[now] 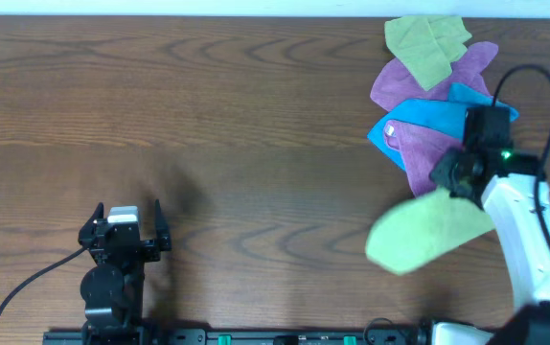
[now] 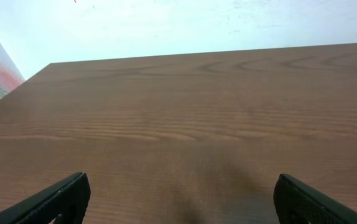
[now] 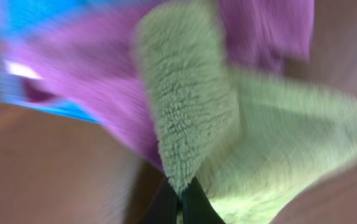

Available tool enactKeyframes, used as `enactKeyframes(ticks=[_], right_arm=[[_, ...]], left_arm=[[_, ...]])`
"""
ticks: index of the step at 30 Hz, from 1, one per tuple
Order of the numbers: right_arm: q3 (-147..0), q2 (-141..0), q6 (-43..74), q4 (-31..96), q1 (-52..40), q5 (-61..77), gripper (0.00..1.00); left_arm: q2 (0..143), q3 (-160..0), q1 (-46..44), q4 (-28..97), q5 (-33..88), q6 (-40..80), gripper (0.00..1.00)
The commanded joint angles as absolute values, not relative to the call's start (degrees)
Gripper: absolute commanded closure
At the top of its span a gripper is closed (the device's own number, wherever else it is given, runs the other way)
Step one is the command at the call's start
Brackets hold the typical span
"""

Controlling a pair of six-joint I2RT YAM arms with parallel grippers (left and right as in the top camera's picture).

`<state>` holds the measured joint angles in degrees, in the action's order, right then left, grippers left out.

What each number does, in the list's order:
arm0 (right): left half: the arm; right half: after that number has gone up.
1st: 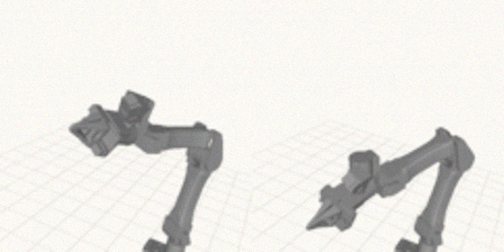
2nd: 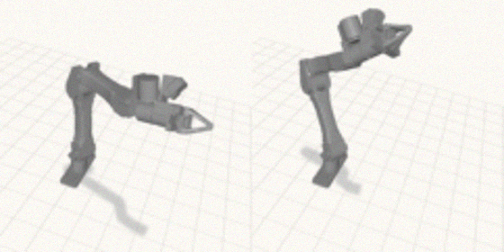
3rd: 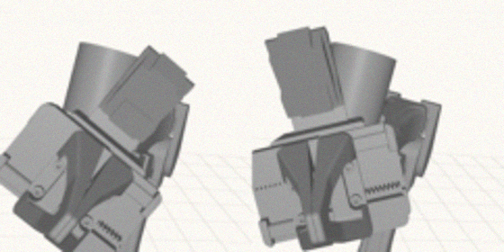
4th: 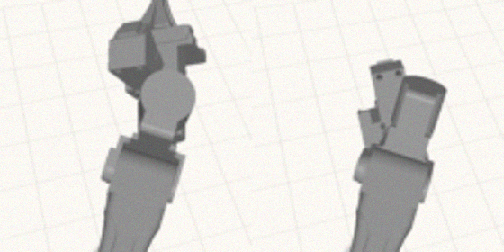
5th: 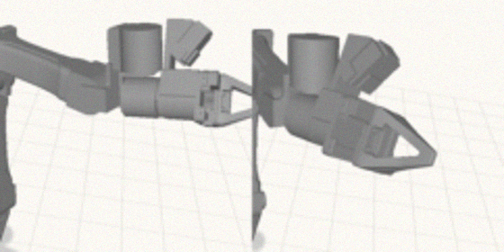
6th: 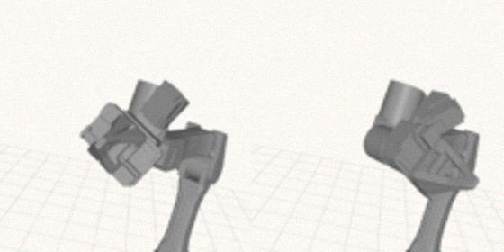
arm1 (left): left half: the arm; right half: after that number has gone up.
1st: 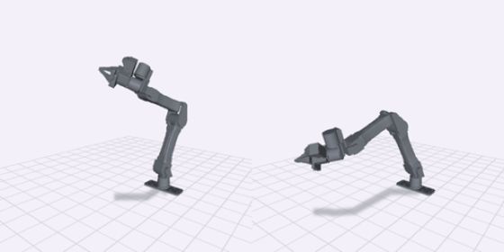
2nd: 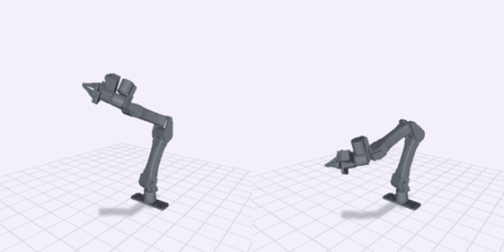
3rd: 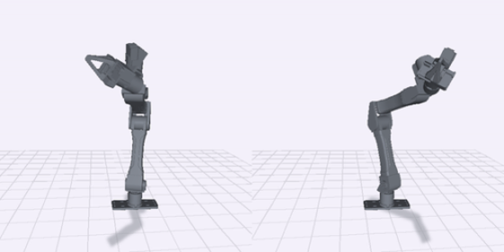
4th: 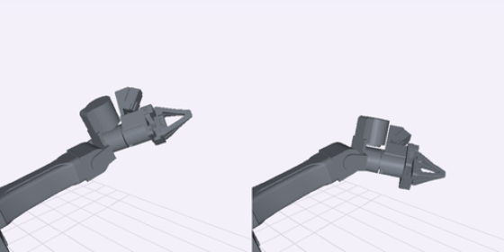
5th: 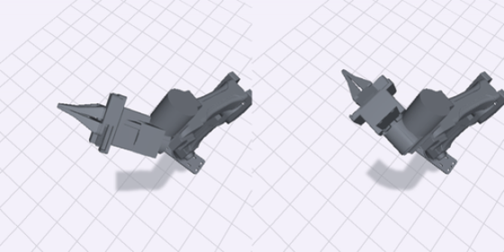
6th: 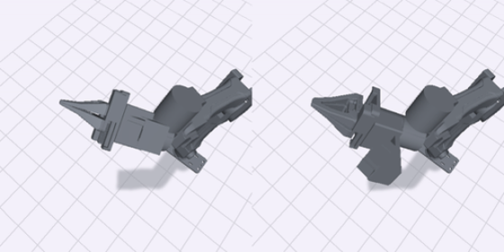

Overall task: Fold the cloth
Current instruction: 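Lift the green cloth with the right gripper and pull it off the pile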

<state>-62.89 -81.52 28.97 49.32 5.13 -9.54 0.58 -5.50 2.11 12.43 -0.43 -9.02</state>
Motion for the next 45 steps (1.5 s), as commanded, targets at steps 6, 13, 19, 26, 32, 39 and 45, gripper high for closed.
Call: enactKeyframes(ticks=[6,13,19,26,32,39,45], right_arm=[[-81.62,-79.77,18.37,46.59,-6.94,-1.67,0.99],[-83.92,-80.07,14.39,34.76,-19.7,4.54,0.99],[-83.99,-80.49,10.48,39.51,-23.62,-3.92,0.99],[-86.26,-79.96,18.37,55.59,-23.59,-15.16,0.99],[-86.26,-80.97,15.53,44.36,-23.22,-27.0,0.98],[-86.26,-87.74,9.96,36.51,-20.23,-27.55,0.99],[-86.26,-91.02,7.57,34.92,-21.71,-12.73,0.99]], left_arm=[[0.25,-3.86,2.22,12.97,-1.02,-8.78,0.05],[0.25,-3.86,2.22,12.97,-1.02,-8.78,0.05],[0.25,-3.86,2.22,12.97,-1.02,-8.78,0.05],[0.25,-3.86,2.22,12.97,-1.02,-8.78,0.04],[0.25,-3.86,2.22,12.97,-1.02,-8.78,0.05],[0.25,-3.86,2.22,12.97,-1.02,-8.78,0.05],[0.25,-3.86,2.22,12.97,-1.02,-8.78,0.05]])
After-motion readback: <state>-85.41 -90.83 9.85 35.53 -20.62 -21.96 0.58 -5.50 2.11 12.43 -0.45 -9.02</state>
